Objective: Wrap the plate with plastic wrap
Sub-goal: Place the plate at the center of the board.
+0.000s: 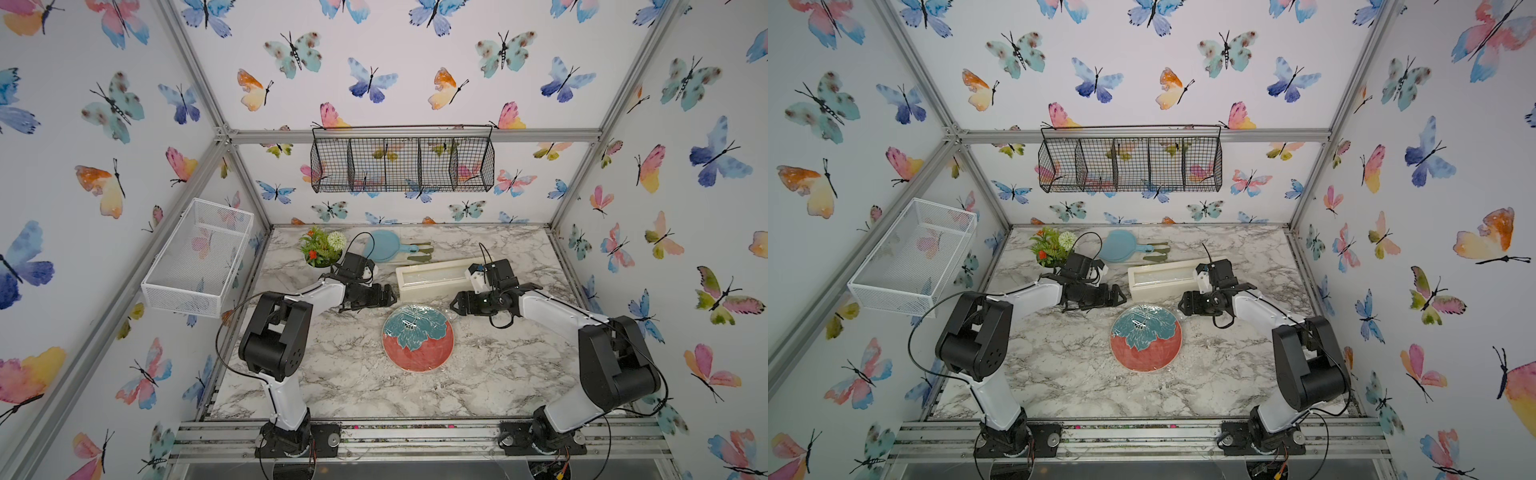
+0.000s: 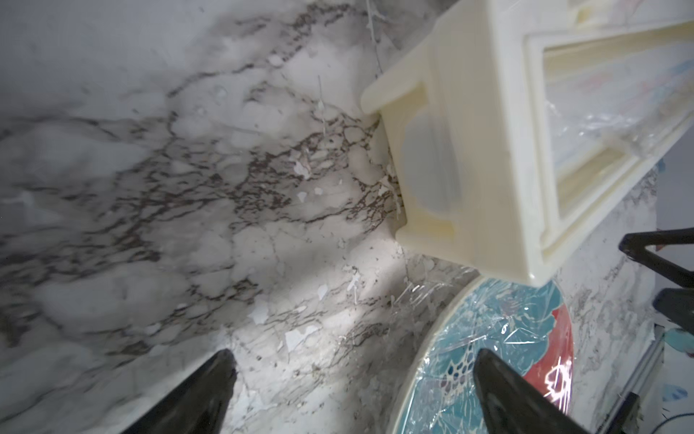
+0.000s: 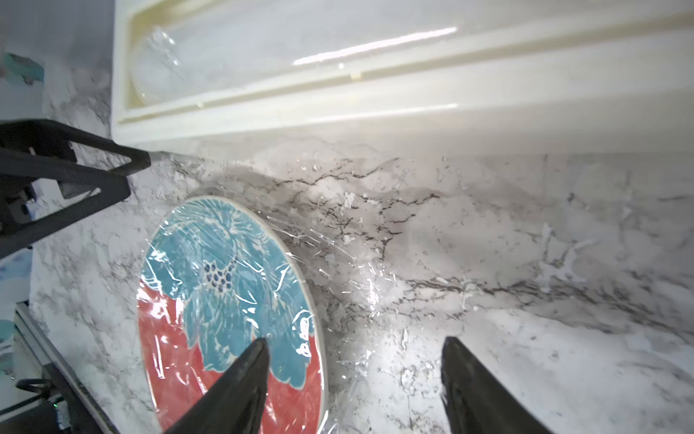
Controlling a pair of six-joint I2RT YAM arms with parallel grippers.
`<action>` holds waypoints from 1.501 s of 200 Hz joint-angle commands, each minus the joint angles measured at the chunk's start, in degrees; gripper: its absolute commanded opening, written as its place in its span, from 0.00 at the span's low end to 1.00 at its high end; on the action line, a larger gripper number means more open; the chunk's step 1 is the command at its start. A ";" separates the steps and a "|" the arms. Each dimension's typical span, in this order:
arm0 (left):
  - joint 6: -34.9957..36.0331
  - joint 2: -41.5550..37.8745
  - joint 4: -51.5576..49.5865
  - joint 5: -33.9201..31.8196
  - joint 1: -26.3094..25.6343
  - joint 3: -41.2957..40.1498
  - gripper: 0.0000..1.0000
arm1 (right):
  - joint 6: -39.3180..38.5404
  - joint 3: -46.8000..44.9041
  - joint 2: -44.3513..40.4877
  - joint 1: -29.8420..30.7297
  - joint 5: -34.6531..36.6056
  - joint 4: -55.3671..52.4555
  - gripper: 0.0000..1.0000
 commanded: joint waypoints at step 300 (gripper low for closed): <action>-2.36 -24.61 8.65 -1.65 -0.26 -16.54 0.98 | 4.71 -4.17 12.69 -0.26 -20.32 14.66 0.78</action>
